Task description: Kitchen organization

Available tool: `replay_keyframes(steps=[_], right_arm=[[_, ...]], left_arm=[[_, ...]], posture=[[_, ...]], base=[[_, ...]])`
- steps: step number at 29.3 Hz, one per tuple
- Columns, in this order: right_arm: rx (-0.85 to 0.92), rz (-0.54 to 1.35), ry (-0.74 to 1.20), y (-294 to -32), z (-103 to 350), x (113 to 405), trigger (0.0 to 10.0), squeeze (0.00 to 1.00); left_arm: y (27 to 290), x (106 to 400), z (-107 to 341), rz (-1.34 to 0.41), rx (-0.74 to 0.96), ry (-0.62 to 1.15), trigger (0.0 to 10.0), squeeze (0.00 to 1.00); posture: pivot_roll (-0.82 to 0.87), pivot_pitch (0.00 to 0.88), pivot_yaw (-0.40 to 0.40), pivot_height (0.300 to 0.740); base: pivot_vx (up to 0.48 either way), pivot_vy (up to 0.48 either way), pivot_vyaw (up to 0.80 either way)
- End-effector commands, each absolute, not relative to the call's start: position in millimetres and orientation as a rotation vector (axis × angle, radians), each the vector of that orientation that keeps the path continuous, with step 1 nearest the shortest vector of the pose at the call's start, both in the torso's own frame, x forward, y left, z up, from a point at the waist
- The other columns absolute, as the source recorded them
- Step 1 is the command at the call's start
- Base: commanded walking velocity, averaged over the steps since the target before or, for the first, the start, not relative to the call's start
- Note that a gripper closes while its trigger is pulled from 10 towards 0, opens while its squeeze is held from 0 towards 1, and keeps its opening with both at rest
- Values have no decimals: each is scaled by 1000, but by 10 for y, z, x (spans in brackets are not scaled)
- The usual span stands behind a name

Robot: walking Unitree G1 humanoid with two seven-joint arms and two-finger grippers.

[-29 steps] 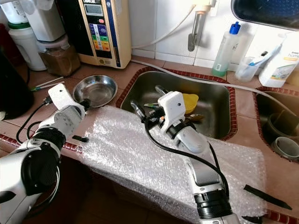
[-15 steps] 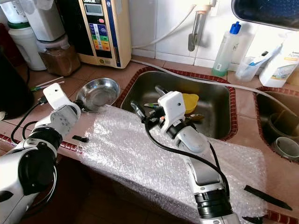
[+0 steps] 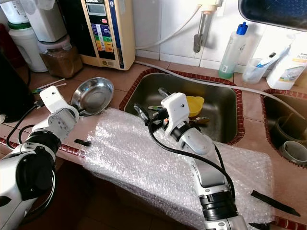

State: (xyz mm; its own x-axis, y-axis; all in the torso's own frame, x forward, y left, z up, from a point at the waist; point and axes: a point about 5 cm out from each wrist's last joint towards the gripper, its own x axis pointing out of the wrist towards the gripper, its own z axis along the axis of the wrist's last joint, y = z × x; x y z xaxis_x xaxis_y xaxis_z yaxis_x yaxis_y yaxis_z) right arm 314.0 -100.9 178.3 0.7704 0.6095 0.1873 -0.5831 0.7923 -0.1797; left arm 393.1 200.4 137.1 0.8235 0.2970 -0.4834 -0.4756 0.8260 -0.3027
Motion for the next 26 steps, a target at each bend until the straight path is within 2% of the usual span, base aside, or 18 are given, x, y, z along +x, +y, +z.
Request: replay_keyframes(steps=[1, 3, 14, 18, 22, 26], right_arm=[[-124, 659, -256, -1000, 1819, 3159, 10000, 0], [-124, 661, -254, -1002, 1814, 3167, 10000, 0], [-126, 664, -249, -998, 1807, 3191, 10000, 0], [-129, 666, -251, -991, 1812, 3202, 10000, 0], [-127, 655, -255, -999, 1821, 3227, 10000, 0], [-120, 587, -245, -1020, 1842, 3322, 10000, 0]], left_arm=[[2092, 3906, 1347, 442, -453, 424, 0, 0], [2090, 3918, 1365, 418, -505, 377, 0, 0], [2092, 3877, 1278, 423, -491, 355, 0, 0], [2091, 3902, 1362, 387, -437, 252, 0, 0], [2006, 3943, 1481, 321, -435, 137, 0, 0], [1792, 3973, 1578, 203, -453, 29, 0, 0]], posture=[[5, 0, 59, 740], [5, 0, 54, 740], [7, 0, 43, 740], [7, 0, 39, 740], [8, 0, 33, 740], [9, 0, 28, 740]], base=[[0, 0, 0], [0, 0, 0], [0, 0, 0], [0, 0, 0], [0, 0, 0], [0, 0, 0]])
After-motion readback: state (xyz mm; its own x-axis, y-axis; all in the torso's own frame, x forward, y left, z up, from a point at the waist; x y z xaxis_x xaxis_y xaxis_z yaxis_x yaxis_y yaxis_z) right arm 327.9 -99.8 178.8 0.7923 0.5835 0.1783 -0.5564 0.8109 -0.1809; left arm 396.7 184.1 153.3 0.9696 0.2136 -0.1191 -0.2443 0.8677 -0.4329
